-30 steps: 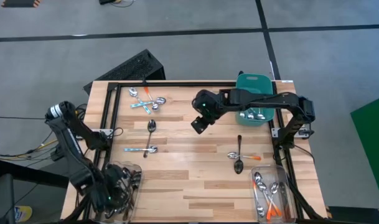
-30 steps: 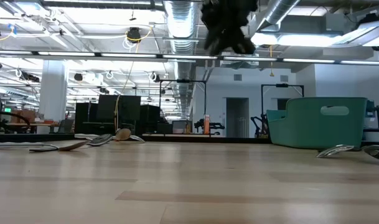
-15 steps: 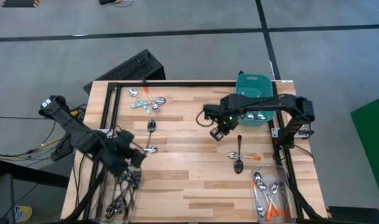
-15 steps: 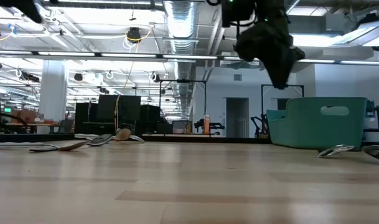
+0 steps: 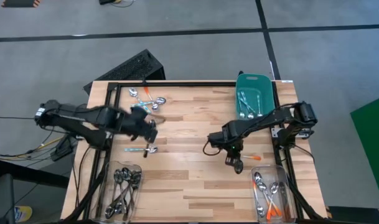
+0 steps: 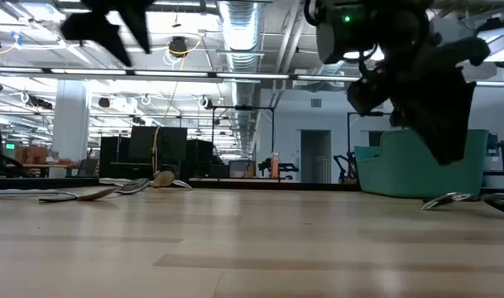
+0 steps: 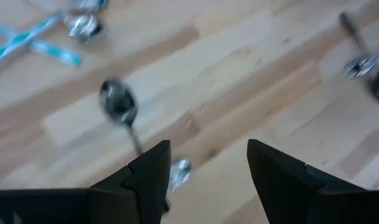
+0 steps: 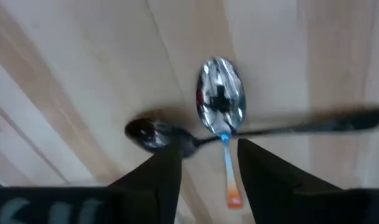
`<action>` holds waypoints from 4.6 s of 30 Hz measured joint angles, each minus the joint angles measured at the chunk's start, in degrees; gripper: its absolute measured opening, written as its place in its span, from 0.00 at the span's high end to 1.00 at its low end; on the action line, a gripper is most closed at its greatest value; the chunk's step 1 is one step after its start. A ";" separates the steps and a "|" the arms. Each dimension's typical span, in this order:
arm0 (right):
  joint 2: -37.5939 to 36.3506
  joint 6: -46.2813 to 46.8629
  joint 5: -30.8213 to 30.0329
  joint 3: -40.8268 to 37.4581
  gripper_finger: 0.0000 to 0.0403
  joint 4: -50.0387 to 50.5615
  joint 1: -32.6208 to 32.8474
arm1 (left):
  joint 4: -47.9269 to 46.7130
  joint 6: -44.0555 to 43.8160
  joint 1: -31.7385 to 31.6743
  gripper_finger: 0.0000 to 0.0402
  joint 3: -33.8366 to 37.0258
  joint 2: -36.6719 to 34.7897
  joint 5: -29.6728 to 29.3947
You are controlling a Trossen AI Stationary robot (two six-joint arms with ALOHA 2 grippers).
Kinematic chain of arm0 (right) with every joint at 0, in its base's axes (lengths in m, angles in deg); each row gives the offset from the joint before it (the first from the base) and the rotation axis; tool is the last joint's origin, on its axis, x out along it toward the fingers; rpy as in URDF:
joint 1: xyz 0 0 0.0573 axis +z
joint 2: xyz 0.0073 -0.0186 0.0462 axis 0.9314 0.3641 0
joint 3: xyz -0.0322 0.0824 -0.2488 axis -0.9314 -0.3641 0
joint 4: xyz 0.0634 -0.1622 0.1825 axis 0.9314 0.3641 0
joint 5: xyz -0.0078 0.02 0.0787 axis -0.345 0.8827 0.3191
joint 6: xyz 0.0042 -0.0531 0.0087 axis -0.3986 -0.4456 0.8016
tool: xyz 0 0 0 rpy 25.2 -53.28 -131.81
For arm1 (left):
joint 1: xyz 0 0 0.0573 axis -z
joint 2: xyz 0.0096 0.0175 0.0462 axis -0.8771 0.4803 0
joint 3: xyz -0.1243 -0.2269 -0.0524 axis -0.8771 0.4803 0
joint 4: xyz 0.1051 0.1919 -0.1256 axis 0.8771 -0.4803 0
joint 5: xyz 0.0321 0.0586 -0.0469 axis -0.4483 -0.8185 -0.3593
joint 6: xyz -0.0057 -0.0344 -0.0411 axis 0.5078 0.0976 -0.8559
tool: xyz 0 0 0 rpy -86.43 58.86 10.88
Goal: Sort silverware by color (type)
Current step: Put the orange spoon into the right transparent bin, then put the black spoon into the left transparent bin
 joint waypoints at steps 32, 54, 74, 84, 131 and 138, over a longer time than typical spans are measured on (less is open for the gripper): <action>1.03 -1.08 -7.23 -11.18 0.95 -18.34 -2.47 | 10.78 11.39 -12.99 0.50 0.00 5.03 17.85; 0.39 23.56 -7.91 20.30 0.98 8.45 0.51 | 7.95 34.99 -17.67 0.51 -3.41 -2.73 12.32; -1.79 73.28 -4.68 24.23 0.97 22.93 30.75 | 8.25 47.32 -21.83 0.66 -3.43 -4.77 15.77; -1.44 100.55 0.99 20.97 0.92 21.34 44.53 | 12.87 46.95 -21.82 0.69 -3.43 -4.77 20.38; -4.66 71.95 -9.60 -9.02 0.55 -8.13 8.11 | -12.44 36.17 -14.41 0.69 -3.43 -9.79 12.74; -4.68 76.38 -5.35 -16.08 0.59 -18.19 10.03 | -12.17 34.75 -13.25 0.69 -3.43 -10.76 12.42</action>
